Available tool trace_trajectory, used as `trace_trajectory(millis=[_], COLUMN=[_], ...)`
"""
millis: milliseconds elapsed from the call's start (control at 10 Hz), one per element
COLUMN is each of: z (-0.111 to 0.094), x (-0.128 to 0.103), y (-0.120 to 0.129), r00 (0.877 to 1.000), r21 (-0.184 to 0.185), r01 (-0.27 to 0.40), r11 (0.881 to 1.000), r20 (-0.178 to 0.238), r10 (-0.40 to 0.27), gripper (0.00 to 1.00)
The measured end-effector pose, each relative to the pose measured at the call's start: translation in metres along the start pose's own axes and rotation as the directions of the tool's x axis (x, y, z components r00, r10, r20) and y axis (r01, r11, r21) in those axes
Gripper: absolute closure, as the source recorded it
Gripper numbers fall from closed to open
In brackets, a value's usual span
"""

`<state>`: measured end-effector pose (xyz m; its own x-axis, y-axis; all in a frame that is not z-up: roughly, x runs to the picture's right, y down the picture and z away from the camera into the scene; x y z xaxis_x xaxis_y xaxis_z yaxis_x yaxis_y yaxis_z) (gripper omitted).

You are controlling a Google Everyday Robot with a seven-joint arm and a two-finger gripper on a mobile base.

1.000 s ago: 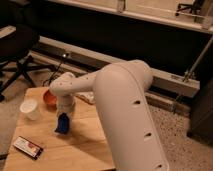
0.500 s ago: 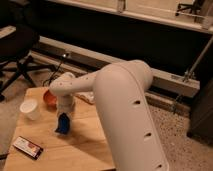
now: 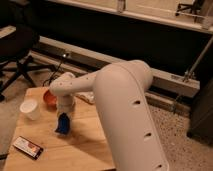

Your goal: Place the white sponge in the ceramic bowl

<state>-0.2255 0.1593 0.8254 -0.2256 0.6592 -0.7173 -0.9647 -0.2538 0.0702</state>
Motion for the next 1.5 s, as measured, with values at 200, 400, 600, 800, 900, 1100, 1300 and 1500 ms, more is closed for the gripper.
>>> trace_trajectory(millis=[200, 400, 600, 800, 900, 1100, 1300, 1500], z=[0.0, 0.0, 0.0, 0.0, 0.0, 0.0, 0.0, -0.018], x=[0.0, 0.0, 0.0, 0.0, 0.0, 0.0, 0.0, 0.0], y=[0.0, 0.0, 0.0, 0.0, 0.0, 0.0, 0.0, 0.006], r00=[1.0, 1.0, 1.0, 1.0, 1.0, 1.0, 1.0, 0.999], r21=[0.0, 0.0, 0.0, 0.0, 0.0, 0.0, 0.0, -0.011], r01=[0.0, 0.0, 0.0, 0.0, 0.0, 0.0, 0.0, 0.04], r11=[1.0, 1.0, 1.0, 1.0, 1.0, 1.0, 1.0, 0.999], r20=[0.0, 0.0, 0.0, 0.0, 0.0, 0.0, 0.0, 0.028], r10=[0.0, 0.0, 0.0, 0.0, 0.0, 0.0, 0.0, -0.04], gripper=[1.0, 1.0, 1.0, 1.0, 1.0, 1.0, 1.0, 1.0])
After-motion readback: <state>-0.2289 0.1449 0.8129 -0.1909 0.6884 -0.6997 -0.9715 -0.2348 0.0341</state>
